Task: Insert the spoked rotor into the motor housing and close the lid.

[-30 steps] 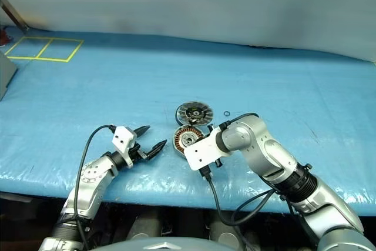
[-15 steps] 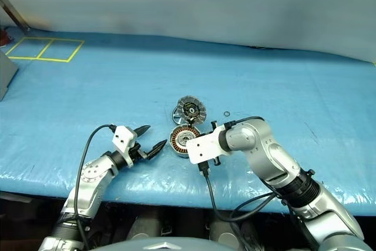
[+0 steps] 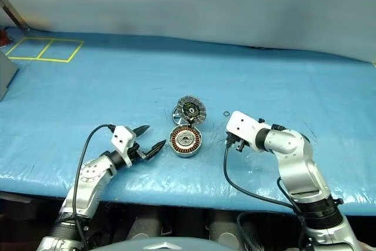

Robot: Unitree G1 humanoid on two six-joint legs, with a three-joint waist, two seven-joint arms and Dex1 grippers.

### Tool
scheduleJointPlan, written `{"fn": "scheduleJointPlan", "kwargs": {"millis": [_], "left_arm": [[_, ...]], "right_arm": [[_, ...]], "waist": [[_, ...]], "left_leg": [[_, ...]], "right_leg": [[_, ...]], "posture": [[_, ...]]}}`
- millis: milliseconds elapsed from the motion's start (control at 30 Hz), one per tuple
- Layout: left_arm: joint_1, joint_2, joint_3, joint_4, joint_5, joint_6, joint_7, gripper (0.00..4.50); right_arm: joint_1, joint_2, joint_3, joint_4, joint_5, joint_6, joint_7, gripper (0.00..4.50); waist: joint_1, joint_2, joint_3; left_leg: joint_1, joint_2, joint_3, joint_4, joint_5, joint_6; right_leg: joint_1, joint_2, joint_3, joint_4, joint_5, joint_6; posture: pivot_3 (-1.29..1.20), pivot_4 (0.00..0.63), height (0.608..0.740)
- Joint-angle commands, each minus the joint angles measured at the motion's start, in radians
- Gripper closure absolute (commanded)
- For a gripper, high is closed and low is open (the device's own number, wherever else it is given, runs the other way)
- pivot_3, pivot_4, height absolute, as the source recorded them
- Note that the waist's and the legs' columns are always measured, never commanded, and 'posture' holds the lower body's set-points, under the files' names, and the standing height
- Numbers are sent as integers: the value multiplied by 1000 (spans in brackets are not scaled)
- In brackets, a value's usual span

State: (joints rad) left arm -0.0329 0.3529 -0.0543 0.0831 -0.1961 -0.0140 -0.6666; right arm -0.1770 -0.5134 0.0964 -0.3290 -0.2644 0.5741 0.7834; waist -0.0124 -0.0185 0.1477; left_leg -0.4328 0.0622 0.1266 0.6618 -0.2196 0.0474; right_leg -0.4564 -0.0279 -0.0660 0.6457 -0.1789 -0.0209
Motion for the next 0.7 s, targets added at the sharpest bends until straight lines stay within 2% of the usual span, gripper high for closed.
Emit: {"fn": "scheduleJointPlan", "kwargs": {"millis": [33,233,467,567,667,700], "left_arm": [[-1,10,13,-19,-6,-20,-10,0],[-11,17,8,-11,3,-15,-21,0],[-20,13,6,-6,9,-19,-15,0],[-19,14,7,-12,9,-17,-11,0],[-13,18,10,-17,11,-16,-7,0],[-12,19,11,-18,11,-16,-7,0]], "right_arm": [[2,89,-37,56,24,-14,-150,3064],[-51,214,-62,287,76,-119,-323,3064],[-135,257,-83,535,131,-241,-422,3064],[-163,268,-92,601,164,-272,-432,2445],[-183,277,-88,635,185,-298,-427,1506],[-189,280,-88,646,193,-301,-426,1506]], "waist": [[0,0,0],[0,0,0],[-1,0,0],[-2,0,0],[-6,0,0],[-9,0,0]], "left_leg": [[0,0,0,0,0,0],[0,-1,1,0,3,4],[2,-1,0,0,3,4],[3,-1,0,0,3,5],[5,0,0,0,3,5],[5,0,0,0,3,5]], "right_leg": [[0,0,0,0,0,0],[0,0,0,0,0,0],[3,0,0,-1,0,1],[4,0,0,-1,0,1],[5,0,0,-1,0,1],[5,0,1,-1,0,1]], "posture": [[0,150,740],[0,150,740],[0,150,740],[0,150,740],[0,150,740],[0,150,740]]}}
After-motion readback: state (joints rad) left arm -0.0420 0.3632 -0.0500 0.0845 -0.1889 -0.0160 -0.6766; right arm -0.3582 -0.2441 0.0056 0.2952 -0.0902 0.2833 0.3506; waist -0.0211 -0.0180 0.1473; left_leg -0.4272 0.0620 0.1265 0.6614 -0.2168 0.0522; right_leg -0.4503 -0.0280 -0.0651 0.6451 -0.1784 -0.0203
